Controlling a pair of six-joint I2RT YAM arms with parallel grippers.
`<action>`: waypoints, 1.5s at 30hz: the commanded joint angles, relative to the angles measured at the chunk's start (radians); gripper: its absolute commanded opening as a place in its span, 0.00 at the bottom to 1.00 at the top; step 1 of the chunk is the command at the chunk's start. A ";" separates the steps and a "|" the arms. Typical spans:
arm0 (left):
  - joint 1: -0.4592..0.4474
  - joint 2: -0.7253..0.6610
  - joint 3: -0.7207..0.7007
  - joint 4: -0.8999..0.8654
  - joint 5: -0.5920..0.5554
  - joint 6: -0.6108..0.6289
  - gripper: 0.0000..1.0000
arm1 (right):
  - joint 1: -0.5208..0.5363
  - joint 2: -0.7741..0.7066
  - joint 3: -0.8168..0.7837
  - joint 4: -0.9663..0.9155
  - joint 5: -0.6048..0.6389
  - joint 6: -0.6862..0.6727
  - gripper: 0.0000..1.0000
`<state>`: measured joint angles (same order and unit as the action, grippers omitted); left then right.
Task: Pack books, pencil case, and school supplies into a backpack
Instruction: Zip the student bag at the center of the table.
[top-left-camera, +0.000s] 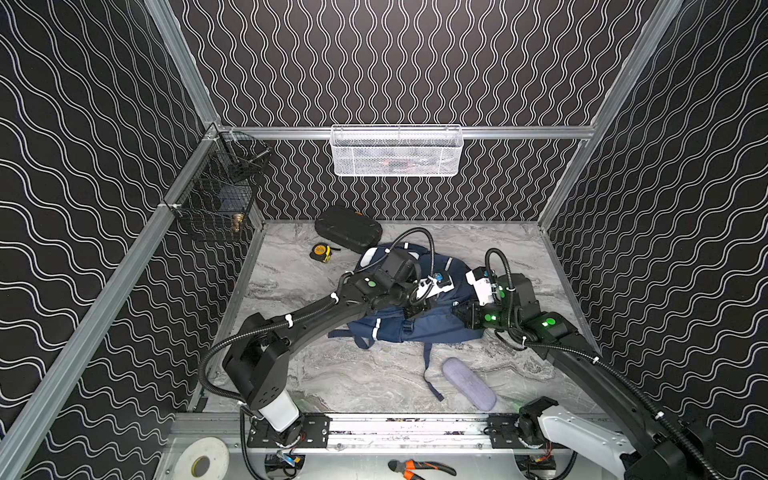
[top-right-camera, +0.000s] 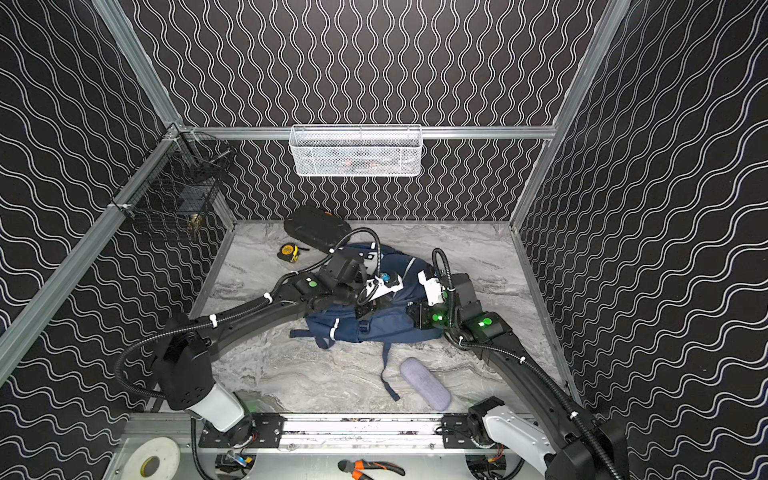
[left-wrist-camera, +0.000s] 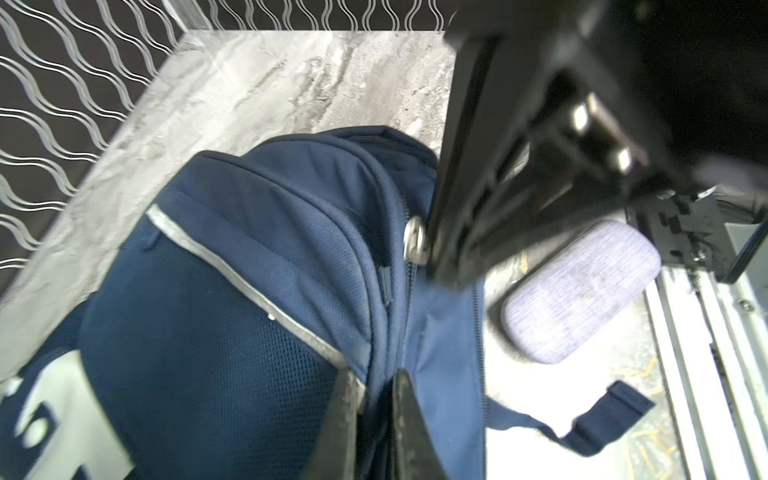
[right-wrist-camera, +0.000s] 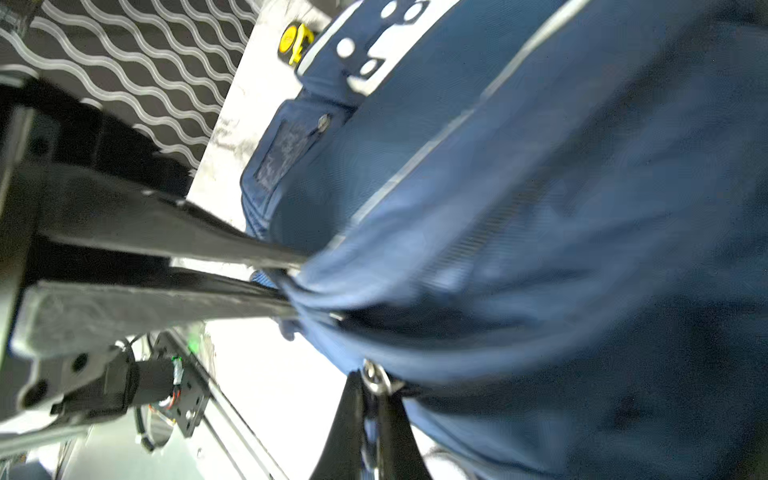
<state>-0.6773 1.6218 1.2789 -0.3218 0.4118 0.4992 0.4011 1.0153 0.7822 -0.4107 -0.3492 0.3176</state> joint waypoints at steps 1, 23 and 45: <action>0.071 -0.032 -0.017 -0.130 -0.116 0.050 0.00 | -0.034 0.001 0.002 -0.139 0.230 0.038 0.00; 0.039 -0.219 0.001 -0.199 0.092 0.095 0.51 | 0.201 0.086 0.108 0.028 -0.115 -0.019 0.00; -0.076 -0.090 0.018 -0.260 -0.212 0.117 0.00 | 0.200 0.062 0.113 0.001 -0.058 -0.031 0.00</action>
<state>-0.7567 1.5372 1.3083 -0.5610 0.3195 0.5797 0.6010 1.0878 0.8852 -0.4580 -0.4442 0.2981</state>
